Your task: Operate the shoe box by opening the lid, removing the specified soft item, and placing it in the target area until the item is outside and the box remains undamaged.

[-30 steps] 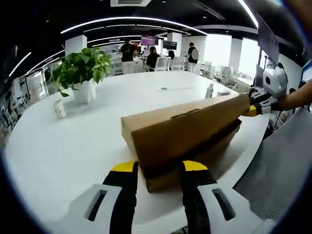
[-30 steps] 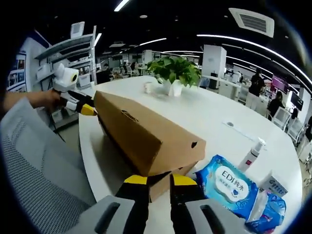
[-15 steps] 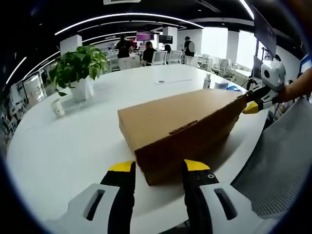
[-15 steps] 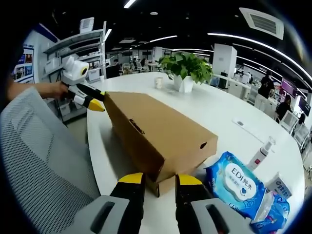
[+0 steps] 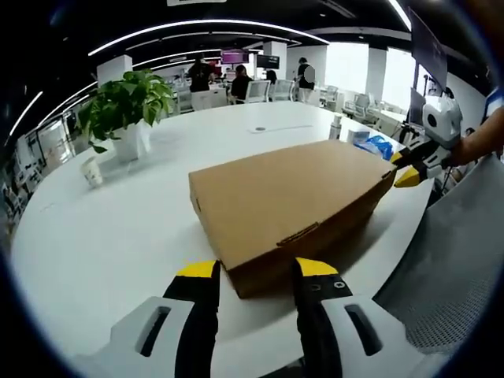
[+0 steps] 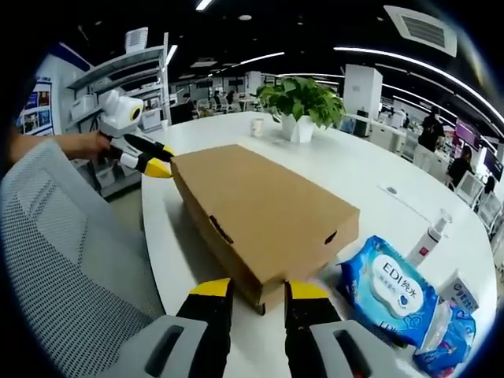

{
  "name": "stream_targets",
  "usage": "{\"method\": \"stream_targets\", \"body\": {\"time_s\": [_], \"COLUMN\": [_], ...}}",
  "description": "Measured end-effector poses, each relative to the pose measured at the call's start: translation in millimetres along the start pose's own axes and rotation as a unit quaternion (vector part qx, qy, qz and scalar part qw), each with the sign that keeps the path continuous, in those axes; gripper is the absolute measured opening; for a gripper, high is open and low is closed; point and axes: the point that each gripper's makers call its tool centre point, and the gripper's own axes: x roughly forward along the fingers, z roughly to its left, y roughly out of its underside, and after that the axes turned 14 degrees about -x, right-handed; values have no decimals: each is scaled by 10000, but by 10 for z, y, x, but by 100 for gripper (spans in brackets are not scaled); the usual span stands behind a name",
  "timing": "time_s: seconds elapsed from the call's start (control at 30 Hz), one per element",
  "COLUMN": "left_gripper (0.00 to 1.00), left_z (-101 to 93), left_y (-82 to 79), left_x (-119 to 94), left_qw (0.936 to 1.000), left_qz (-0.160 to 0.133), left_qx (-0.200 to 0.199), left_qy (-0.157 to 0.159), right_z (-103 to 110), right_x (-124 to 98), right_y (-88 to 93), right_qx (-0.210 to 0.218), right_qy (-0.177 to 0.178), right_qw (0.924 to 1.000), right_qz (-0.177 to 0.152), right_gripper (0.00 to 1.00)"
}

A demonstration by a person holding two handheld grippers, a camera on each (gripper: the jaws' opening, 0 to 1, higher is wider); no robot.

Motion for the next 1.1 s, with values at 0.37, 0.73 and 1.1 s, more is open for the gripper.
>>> {"method": "stream_targets", "body": {"time_s": [0.37, 0.73, 1.1], "left_gripper": [37, 37, 35], "left_z": [17, 30, 59], "left_y": [44, 76, 44], "left_x": [53, 107, 137], "left_qw": [9999, 9998, 9996], "left_qz": [45, 153, 133], "left_qx": [-129, -90, -209], "left_qy": [-22, -72, -104], "right_z": [15, 16, -15], "right_x": [60, 110, 119], "right_y": [49, 97, 102], "right_qx": [113, -14, -25], "right_qy": [40, 113, 122], "right_qw": [9998, 9995, 9995], "right_qz": [141, 283, 305], "right_gripper": [23, 21, 19]}}
